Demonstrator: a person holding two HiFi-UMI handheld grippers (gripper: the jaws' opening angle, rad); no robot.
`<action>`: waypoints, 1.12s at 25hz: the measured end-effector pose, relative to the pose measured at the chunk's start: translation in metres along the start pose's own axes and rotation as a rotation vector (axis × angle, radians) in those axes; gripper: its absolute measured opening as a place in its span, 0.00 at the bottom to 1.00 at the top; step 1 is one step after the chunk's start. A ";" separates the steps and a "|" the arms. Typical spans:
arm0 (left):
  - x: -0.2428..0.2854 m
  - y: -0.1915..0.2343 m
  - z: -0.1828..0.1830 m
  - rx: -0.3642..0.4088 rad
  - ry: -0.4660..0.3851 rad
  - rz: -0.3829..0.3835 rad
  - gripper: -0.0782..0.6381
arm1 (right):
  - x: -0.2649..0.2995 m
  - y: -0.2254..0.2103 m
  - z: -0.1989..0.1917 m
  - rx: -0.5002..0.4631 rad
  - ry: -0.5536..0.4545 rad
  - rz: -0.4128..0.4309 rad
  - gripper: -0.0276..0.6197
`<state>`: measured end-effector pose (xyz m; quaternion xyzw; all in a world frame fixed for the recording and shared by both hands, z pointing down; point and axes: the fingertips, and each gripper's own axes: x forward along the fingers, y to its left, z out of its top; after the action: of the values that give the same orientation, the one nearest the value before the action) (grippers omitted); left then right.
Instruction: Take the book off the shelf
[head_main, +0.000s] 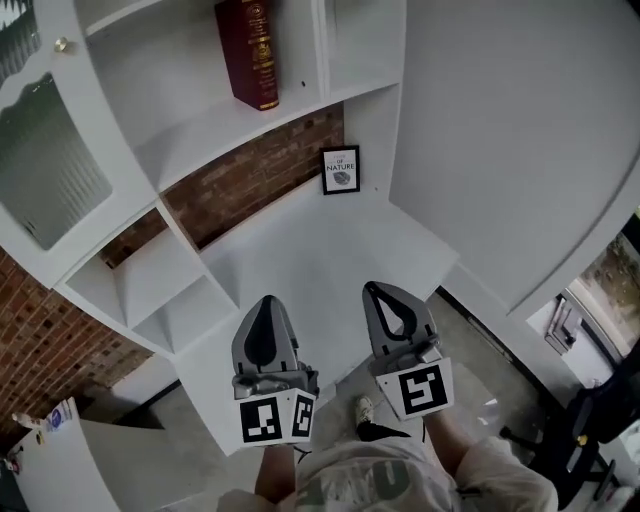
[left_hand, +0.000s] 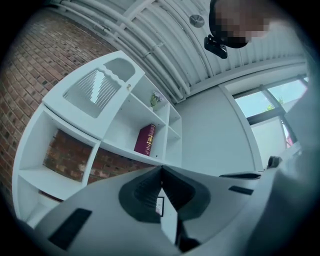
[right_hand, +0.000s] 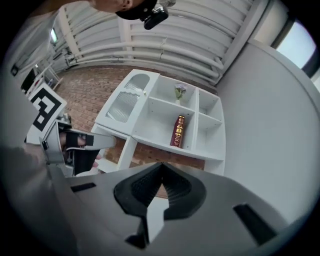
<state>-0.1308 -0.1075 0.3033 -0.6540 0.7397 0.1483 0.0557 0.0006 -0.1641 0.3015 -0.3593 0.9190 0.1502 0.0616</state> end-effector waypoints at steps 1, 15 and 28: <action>0.012 -0.003 -0.001 0.007 -0.006 0.011 0.13 | 0.011 -0.010 0.000 -0.020 -0.016 0.006 0.07; 0.115 -0.025 -0.036 0.094 0.054 0.106 0.13 | 0.090 -0.089 -0.050 0.158 0.033 0.149 0.07; 0.129 -0.017 -0.035 0.078 0.038 0.112 0.13 | 0.104 -0.096 -0.069 0.301 0.112 0.147 0.07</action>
<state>-0.1280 -0.2425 0.2986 -0.6115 0.7813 0.1100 0.0588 -0.0104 -0.3198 0.3214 -0.2858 0.9568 -0.0053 0.0525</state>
